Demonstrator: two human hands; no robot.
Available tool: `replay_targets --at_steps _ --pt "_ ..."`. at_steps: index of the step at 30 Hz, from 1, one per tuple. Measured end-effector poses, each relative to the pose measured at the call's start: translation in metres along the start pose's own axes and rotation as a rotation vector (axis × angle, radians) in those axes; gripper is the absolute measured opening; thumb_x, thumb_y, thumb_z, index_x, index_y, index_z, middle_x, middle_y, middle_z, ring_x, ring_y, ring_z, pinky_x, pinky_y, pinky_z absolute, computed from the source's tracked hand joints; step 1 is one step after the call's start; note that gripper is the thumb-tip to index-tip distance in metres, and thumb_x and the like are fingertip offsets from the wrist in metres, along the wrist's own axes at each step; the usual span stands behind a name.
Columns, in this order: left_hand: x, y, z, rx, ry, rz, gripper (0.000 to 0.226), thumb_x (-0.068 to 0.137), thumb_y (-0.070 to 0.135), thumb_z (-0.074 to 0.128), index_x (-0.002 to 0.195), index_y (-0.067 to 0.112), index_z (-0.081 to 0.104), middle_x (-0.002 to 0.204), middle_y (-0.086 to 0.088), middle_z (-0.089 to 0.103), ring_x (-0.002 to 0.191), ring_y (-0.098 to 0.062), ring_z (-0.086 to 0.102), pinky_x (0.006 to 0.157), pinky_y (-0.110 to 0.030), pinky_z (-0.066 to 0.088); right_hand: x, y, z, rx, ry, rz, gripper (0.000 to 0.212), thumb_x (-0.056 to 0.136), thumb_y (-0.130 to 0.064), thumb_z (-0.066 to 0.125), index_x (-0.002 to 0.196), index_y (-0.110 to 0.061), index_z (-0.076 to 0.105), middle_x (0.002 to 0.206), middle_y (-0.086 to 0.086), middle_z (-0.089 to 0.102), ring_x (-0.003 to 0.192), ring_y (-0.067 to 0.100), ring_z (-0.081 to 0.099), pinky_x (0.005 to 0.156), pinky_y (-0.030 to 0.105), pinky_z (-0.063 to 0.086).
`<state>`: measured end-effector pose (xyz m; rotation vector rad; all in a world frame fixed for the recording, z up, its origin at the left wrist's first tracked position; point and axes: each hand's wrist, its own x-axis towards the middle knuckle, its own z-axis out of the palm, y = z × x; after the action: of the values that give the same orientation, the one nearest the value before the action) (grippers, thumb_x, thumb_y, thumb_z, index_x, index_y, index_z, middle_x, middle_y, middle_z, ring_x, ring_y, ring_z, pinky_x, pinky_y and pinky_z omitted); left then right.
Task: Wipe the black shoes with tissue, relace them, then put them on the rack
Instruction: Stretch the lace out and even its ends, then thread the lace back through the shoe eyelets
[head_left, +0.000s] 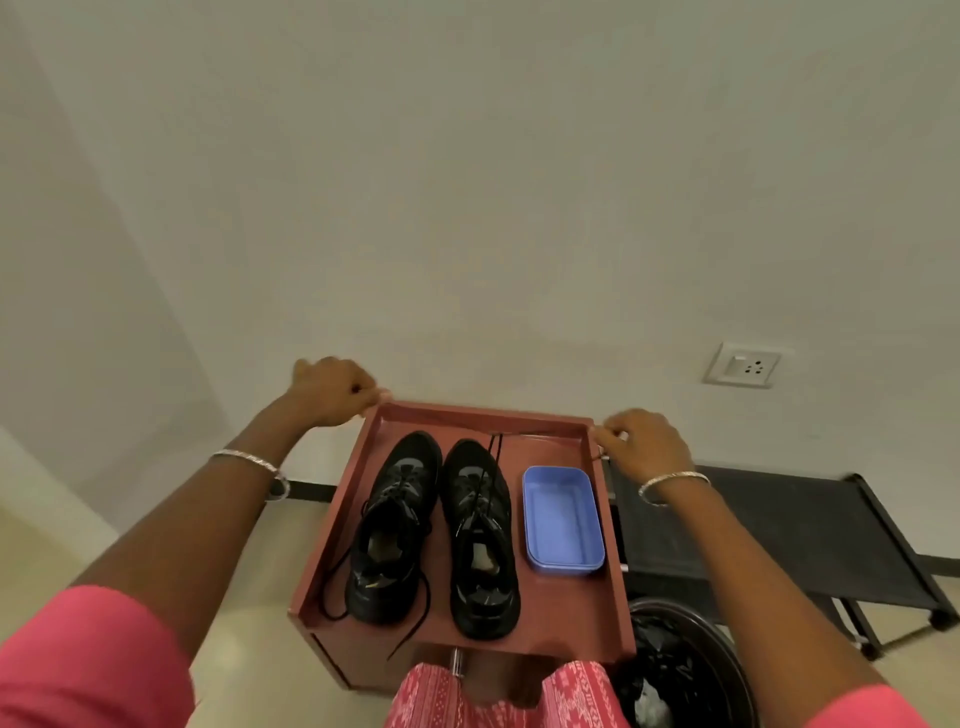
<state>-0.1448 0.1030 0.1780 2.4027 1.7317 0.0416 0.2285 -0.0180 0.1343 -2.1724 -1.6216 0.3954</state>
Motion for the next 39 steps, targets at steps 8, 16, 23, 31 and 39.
replay_targets --at_steps 8,16,23,31,39 --pt "-0.039 -0.103 0.107 -0.017 -0.12 -0.544 0.043 0.096 0.052 0.053 0.072 0.021 0.071 0.081 -0.003 0.068 0.083 -0.025 0.063 0.084 -0.038 0.048 -0.061 0.135 0.078 0.211 0.063 0.634 0.04 0.086 -0.022 0.07 0.046 -0.016 0.066 0.053 0.009 0.064 0.064 0.032 0.064 0.074 0.042 0.054" --pt "-0.011 0.026 0.121 -0.035 0.031 -0.197 0.031 0.088 0.049 0.062 0.112 0.03 0.066 0.115 -0.002 0.067 0.112 -0.03 0.06 0.092 -0.041 0.044 -0.054 0.044 0.101 0.146 -0.051 0.255 0.035 0.085 -0.046 0.074 0.081 -0.011 0.065 0.072 0.007 0.067 0.075 0.031 0.065 0.065 0.033 0.049" --pt "-0.023 0.106 0.191 -0.06 -0.013 0.003 0.035 0.089 0.035 0.066 0.124 0.031 0.06 0.125 0.003 0.06 0.123 -0.022 0.052 0.109 -0.042 0.033 -0.052 -0.008 0.159 0.118 -0.156 0.156 0.052 0.099 -0.038 0.059 0.147 -0.023 0.048 0.096 0.014 0.07 0.094 0.03 0.064 0.083 0.037 0.05" --pt "-0.029 0.107 0.217 -0.403 0.022 -0.199 0.011 0.097 0.025 0.058 0.096 0.015 0.061 0.095 -0.005 0.07 0.091 -0.028 0.065 0.08 -0.041 0.051 -0.043 -0.02 0.199 0.367 0.01 0.177 0.005 0.086 -0.023 0.077 0.082 -0.023 0.074 0.092 0.002 0.063 0.082 0.011 0.055 0.069 0.026 0.047" --pt "-0.038 0.128 0.24 -0.19 0.153 -0.355 0.017 0.097 0.014 0.049 0.113 0.018 0.05 0.1 0.001 0.07 0.103 -0.02 0.065 0.104 -0.037 0.032 -0.041 -0.015 0.206 0.03 0.03 0.225 0.006 0.093 -0.034 0.067 0.089 -0.029 0.067 0.124 -0.002 0.049 0.117 0.025 0.045 0.092 0.047 0.038"
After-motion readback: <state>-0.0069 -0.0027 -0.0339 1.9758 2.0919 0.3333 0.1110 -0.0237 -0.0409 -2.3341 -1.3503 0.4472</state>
